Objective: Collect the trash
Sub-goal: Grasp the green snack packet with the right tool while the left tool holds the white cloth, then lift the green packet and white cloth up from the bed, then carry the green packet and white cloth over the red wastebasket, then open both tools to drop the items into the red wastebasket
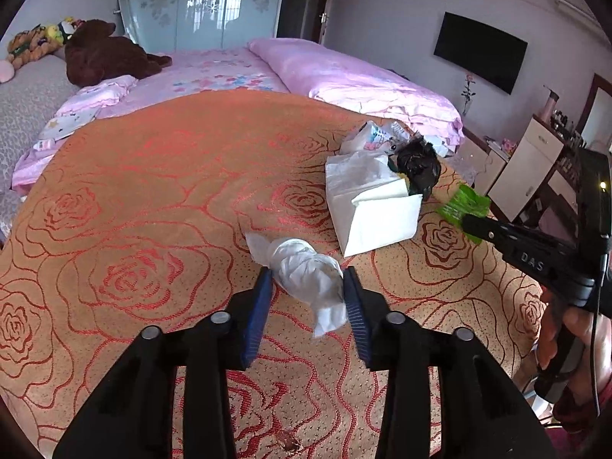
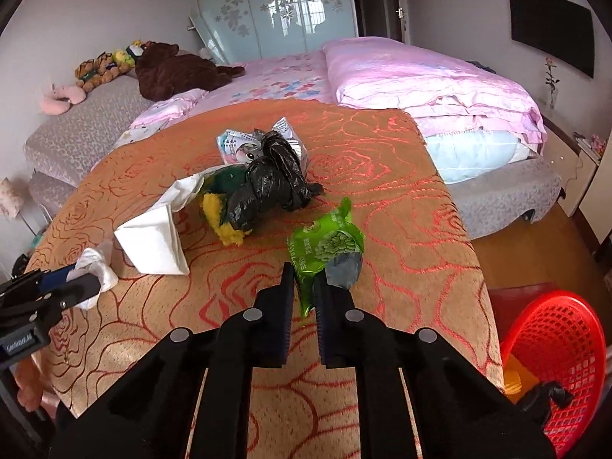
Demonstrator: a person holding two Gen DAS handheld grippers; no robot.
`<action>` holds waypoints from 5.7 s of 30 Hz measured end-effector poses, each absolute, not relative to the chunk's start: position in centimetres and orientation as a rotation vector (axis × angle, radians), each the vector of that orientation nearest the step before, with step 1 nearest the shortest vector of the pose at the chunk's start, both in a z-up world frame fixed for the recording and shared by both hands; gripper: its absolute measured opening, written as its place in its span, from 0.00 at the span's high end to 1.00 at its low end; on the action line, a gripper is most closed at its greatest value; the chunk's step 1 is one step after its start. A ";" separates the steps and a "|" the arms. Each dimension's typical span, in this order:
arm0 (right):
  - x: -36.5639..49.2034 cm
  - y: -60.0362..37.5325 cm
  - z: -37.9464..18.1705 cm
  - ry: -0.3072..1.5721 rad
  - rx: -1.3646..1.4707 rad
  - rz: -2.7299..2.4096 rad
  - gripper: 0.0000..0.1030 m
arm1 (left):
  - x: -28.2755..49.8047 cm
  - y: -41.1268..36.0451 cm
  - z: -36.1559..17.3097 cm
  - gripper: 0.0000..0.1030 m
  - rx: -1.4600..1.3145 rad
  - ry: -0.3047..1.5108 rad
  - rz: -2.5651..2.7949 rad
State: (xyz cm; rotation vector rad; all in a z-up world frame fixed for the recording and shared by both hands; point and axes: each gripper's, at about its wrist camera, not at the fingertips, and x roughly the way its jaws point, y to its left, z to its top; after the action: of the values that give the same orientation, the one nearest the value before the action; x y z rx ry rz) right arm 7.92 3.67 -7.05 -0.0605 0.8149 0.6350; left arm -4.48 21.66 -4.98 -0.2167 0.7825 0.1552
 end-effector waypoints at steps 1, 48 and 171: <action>7.7 3.3 -6.9 0.811 -0.055 0.634 0.90 | -4.6 21.6 -4.8 0.69 -0.216 0.776 0.152; 6.1 0.0 -6.8 0.797 -0.109 0.561 0.34 | -4.7 20.0 -2.4 0.73 -0.182 0.714 0.093; 7.5 -23.1 -8.0 0.815 0.164 0.146 0.53 | 10.0 -8.0 -6.5 0.40 0.046 0.888 -0.421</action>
State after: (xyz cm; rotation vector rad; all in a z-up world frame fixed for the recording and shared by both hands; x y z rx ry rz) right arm 7.52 -23.09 -7.98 0.1638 0.8147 0.1458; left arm 9.95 -8.01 -6.49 0.0456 0.8881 -0.4207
